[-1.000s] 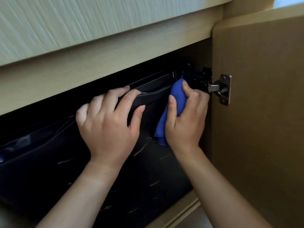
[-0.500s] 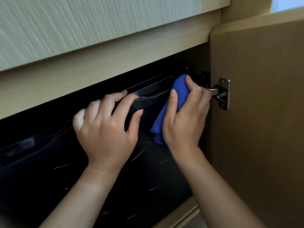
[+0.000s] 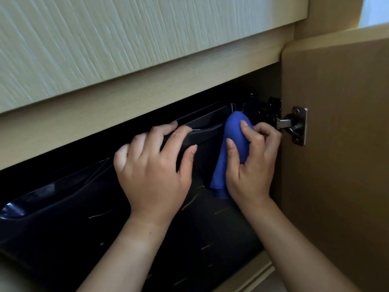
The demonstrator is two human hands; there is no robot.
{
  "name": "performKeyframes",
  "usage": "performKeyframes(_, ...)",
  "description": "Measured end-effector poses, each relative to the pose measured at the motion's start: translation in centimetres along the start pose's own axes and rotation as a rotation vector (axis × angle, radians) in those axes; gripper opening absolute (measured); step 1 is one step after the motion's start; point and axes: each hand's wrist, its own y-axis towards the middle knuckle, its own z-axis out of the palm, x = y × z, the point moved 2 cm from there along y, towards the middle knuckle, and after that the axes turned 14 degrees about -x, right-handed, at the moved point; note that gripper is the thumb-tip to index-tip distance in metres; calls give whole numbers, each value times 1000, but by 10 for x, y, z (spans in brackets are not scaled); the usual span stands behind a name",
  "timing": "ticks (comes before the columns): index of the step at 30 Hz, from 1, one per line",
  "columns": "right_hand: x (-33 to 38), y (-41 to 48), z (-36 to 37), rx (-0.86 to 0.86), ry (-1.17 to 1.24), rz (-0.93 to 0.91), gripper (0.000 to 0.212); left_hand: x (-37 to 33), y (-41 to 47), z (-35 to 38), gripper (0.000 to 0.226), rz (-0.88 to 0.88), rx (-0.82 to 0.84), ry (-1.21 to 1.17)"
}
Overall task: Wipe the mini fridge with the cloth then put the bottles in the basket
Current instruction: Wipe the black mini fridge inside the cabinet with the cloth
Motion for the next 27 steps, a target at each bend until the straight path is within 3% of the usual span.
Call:
performKeyframes(7, -1, -8, -2, 22, -42, 92, 30, -1, 1, -2, 29, -2, 14, 5)
performKeyframes(11, 8, -15, 0, 74, -12, 11, 31, -1, 1, -2, 29, -1, 28, 16)
performKeyframes(18, 7, -17, -5, 18, -26, 77, 31, 16, 9, -20, 38, 118, 192, -94)
performKeyframes(27, 9, -22, -6, 49, 58, -90, 33, 38, -4, -32, 36, 40, 129, -86)
